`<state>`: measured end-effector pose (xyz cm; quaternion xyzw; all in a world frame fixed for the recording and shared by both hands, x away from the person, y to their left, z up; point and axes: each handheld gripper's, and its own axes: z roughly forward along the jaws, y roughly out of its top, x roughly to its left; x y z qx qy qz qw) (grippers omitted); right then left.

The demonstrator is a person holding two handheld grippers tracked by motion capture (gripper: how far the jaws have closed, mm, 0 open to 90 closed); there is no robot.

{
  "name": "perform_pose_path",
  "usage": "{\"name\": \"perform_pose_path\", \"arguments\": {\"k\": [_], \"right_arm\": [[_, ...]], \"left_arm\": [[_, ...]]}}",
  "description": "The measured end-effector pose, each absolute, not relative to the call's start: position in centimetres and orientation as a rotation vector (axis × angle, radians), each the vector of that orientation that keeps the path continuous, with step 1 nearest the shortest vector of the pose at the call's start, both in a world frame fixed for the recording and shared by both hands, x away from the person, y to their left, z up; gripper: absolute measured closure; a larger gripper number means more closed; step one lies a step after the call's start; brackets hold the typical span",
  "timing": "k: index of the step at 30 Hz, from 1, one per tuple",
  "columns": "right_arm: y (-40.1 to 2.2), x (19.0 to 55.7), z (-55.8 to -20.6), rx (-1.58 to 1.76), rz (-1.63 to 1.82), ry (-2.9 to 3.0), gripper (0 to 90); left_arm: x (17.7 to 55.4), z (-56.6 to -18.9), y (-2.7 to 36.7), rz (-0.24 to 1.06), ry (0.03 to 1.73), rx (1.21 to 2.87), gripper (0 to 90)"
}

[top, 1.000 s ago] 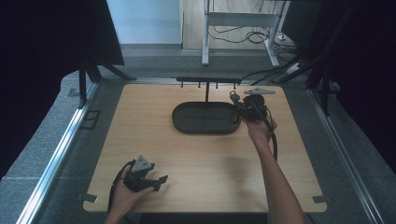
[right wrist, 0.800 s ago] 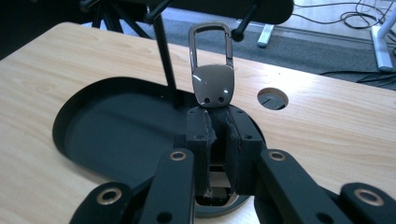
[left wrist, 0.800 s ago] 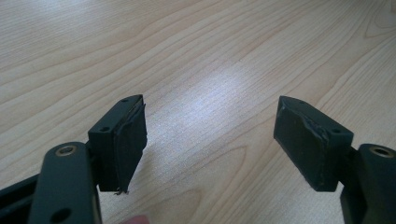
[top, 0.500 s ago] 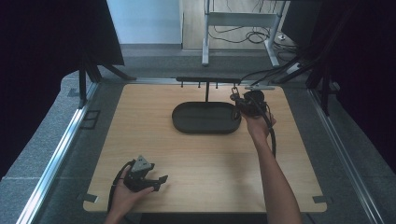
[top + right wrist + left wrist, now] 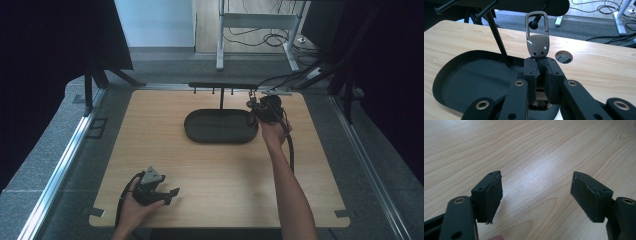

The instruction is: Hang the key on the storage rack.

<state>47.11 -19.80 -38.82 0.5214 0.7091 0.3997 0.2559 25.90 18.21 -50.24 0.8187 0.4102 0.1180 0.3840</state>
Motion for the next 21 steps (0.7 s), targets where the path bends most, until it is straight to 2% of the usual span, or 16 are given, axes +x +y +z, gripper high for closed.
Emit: {"name": "perform_pose_path", "arguments": {"k": [14, 21], "right_arm": [[-19.2, 47.9, -40.0, 1.408, 1.078, 1.939, 79.9], [-19.3, 47.6, -40.2, 1.361, 1.086, 1.917, 75.1]], "left_arm": [[25.9, -50.3, 18.2, 0.301, 1.045, 2.091, 26.4], [25.9, -50.3, 18.2, 0.303, 1.045, 2.092, 26.5]]}}
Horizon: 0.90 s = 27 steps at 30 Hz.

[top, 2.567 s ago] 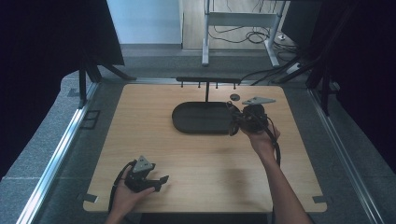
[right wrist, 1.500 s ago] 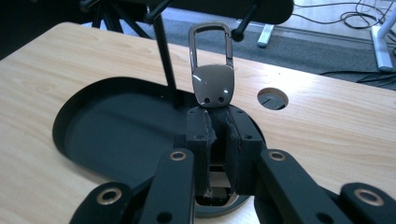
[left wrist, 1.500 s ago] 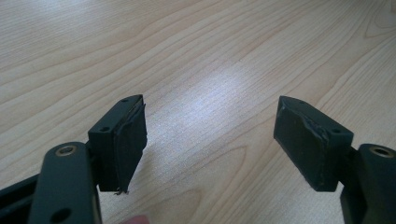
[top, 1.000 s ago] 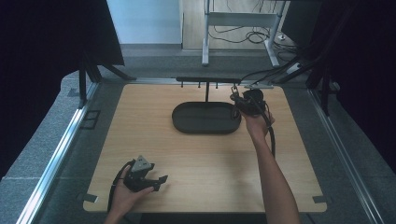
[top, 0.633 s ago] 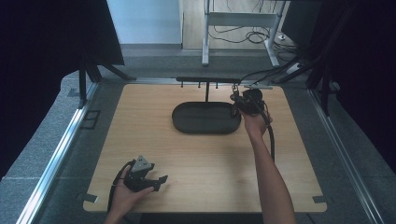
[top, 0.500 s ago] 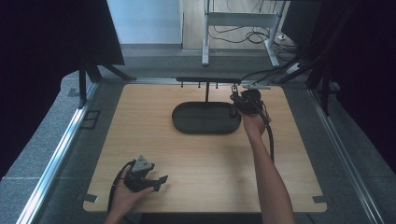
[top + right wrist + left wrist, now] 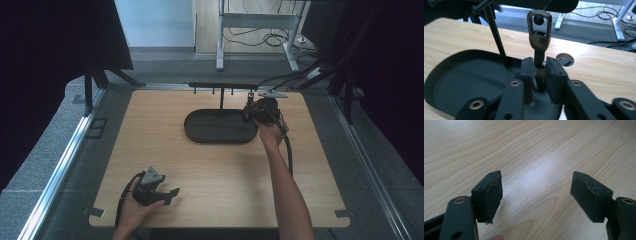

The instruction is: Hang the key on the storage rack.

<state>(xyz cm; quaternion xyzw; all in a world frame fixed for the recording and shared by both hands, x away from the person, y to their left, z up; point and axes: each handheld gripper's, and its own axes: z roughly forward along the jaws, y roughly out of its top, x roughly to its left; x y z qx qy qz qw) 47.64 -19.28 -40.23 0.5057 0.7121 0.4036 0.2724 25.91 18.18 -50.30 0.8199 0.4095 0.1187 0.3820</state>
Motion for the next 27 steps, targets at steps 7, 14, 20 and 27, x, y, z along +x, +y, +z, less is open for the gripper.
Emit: {"name": "perform_pose_path", "arguments": {"k": [7, 14, 20, 27], "right_arm": [[-19.5, 46.9, -40.5, 1.335, 1.057, 1.920, 63.0], [-19.8, 45.4, -41.1, 1.320, 1.071, 1.991, 56.9], [-19.9, 42.6, -41.5, 1.254, 1.114, 2.073, 56.8], [-20.2, 39.1, -42.5, 1.205, 1.169, 2.144, 54.3]], "left_arm": [[25.9, -50.3, 18.1, 0.304, 1.043, 2.100, 26.5], [25.8, -50.3, 18.0, 0.310, 1.042, 2.103, 26.5], [25.8, -50.4, 17.9, 0.313, 1.044, 2.104, 26.5], [25.8, -50.5, 17.7, 0.317, 1.040, 2.111, 26.5]]}}
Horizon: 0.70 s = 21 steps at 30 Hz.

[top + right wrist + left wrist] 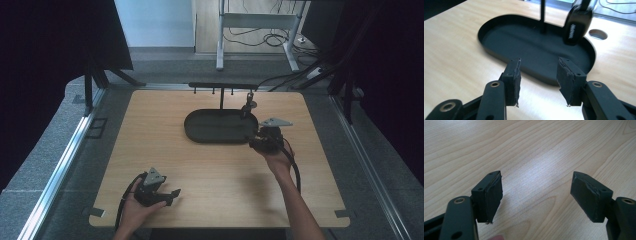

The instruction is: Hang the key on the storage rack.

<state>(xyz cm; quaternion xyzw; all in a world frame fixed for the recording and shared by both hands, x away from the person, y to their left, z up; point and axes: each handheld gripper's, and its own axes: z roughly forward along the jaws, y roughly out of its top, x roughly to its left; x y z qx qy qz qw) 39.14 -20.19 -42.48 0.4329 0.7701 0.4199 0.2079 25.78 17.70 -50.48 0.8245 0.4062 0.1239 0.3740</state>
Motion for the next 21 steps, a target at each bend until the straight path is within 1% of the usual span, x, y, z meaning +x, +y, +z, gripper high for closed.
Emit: {"name": "perform_pose_path", "arguments": {"k": [12, 17, 21], "right_arm": [[-21.9, 32.8, -46.1, 1.193, 1.233, 2.171, 52.7], [-23.1, 31.4, -47.4, 1.217, 1.235, 2.165, 52.3], [-23.7, 30.9, -47.9, 1.218, 1.202, 2.179, 50.9]], "left_arm": [[25.7, -50.3, 17.6, 0.332, 1.032, 2.105, 26.7], [25.7, -50.4, 17.5, 0.331, 1.034, 2.110, 26.7], [25.7, -50.4, 17.4, 0.334, 1.035, 2.113, 26.7]]}}
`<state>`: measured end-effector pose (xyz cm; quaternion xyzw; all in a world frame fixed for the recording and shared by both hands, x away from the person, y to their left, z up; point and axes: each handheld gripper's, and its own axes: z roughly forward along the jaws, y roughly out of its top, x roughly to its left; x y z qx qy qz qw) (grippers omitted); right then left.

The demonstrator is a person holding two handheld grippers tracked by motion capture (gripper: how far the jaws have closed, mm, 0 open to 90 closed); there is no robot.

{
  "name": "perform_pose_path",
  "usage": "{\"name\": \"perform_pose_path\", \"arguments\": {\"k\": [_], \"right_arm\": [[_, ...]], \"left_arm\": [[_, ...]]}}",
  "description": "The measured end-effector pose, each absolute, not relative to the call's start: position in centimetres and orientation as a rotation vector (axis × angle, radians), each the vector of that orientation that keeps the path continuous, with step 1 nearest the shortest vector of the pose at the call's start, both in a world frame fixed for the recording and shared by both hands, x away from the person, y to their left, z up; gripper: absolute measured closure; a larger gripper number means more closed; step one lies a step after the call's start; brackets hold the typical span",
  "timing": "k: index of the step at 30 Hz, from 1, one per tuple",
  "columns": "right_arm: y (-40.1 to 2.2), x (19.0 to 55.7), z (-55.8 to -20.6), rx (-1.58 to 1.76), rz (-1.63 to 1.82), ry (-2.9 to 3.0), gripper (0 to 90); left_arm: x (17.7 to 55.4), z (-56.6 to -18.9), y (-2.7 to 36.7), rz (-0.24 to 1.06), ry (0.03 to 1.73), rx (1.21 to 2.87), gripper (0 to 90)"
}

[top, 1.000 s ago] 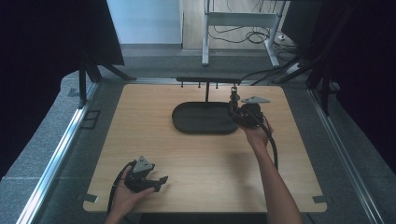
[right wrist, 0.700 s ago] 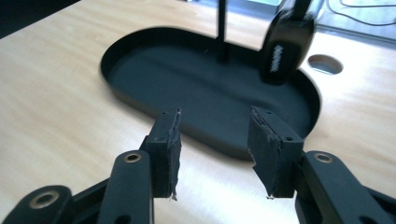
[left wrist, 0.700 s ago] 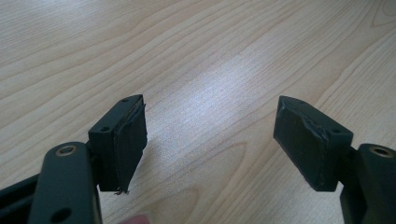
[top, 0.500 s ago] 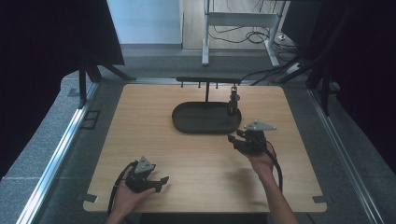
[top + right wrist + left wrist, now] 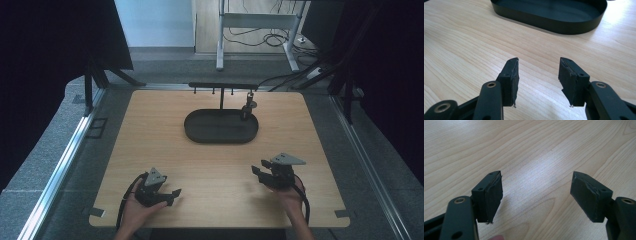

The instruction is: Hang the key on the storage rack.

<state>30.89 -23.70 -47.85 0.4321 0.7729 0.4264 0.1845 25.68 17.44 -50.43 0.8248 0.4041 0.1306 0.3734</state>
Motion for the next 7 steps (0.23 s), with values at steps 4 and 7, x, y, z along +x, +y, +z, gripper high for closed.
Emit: {"name": "perform_pose_path", "arguments": {"k": [4, 7], "right_arm": [[-24.31, 30.52, -47.92, 1.233, 1.235, 2.172, 50.0], [-24.54, 30.23, -48.08, 1.229, 1.235, 2.173, 48.1]], "left_arm": [[25.67, -50.46, 17.37, 0.337, 1.032, 2.115, 26.7], [25.73, -50.48, 17.35, 0.331, 1.027, 2.118, 26.7]]}}
